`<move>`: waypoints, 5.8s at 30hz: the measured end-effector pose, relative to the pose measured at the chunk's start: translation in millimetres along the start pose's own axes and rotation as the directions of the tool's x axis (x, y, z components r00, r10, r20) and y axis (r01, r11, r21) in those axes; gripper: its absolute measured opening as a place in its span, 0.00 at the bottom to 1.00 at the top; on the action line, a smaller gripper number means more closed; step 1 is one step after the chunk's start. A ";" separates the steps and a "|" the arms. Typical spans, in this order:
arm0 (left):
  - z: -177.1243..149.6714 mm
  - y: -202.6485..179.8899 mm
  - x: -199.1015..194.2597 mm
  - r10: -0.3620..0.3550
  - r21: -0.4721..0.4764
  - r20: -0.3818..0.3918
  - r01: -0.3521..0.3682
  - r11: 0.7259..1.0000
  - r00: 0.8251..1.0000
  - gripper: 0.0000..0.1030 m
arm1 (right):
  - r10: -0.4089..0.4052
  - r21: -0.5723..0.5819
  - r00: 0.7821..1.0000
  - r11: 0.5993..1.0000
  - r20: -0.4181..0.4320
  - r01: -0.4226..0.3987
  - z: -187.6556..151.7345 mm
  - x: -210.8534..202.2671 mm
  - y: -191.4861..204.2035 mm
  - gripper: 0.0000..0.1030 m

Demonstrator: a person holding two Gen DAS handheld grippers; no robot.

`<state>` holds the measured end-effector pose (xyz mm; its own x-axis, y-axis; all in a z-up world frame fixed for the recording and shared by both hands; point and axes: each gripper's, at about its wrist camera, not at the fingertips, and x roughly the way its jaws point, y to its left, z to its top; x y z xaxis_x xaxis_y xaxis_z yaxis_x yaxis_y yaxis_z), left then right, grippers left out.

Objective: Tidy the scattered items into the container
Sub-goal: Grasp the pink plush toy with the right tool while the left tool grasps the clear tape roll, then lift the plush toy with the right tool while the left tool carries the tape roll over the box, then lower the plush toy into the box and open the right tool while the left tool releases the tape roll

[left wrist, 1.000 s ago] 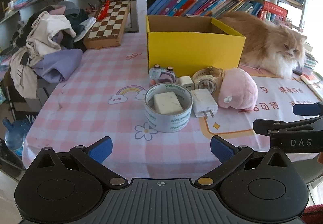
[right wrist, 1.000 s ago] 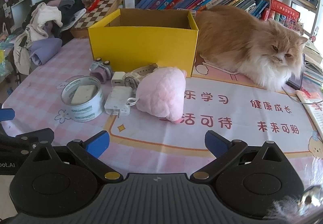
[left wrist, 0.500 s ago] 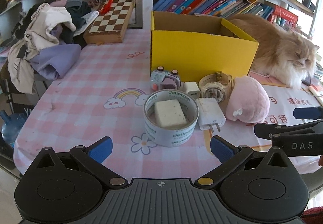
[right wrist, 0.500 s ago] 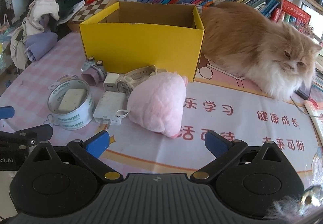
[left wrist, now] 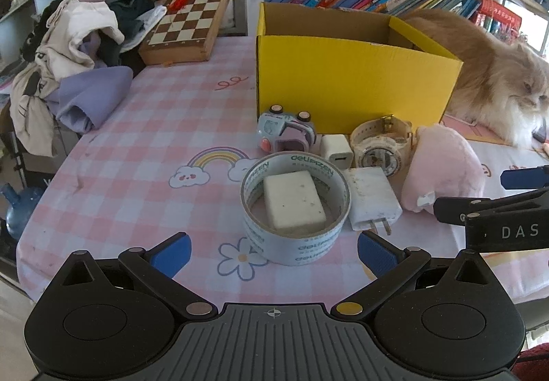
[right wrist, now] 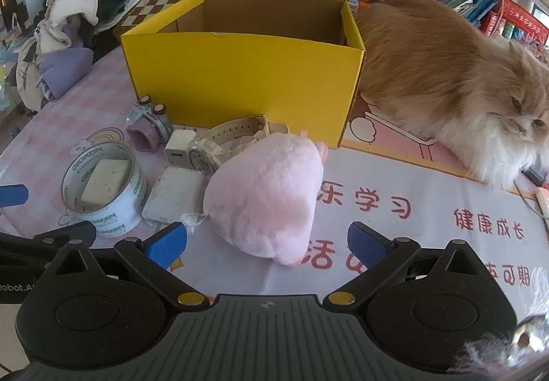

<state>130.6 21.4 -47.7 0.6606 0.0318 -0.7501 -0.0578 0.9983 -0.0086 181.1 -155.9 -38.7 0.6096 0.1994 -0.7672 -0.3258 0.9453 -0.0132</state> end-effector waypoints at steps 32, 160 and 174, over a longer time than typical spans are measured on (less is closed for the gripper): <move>24.9 -12.0 45.5 0.006 0.049 -0.062 -0.003 0.999 0.998 0.94 | 0.059 -0.016 0.996 0.998 -0.068 -0.060 26.7 42.1 -11.3 0.82; 229.8 -71.1 206.4 0.101 0.686 -0.194 0.061 0.725 0.976 0.83 | 0.127 -0.903 0.976 0.372 -0.179 -0.214 215.2 190.6 -28.7 0.69; 230.5 -70.5 211.7 0.112 0.695 -0.208 0.066 0.716 0.972 0.88 | 0.141 -0.902 0.974 0.371 -0.179 -0.220 212.6 183.2 -43.3 0.83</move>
<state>447.1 -31.0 -53.5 0.4797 0.1329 -0.8673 0.5224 0.7509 0.4040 460.5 -105.4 -42.3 0.4182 0.2812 -0.8638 -0.9069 0.0744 -0.4148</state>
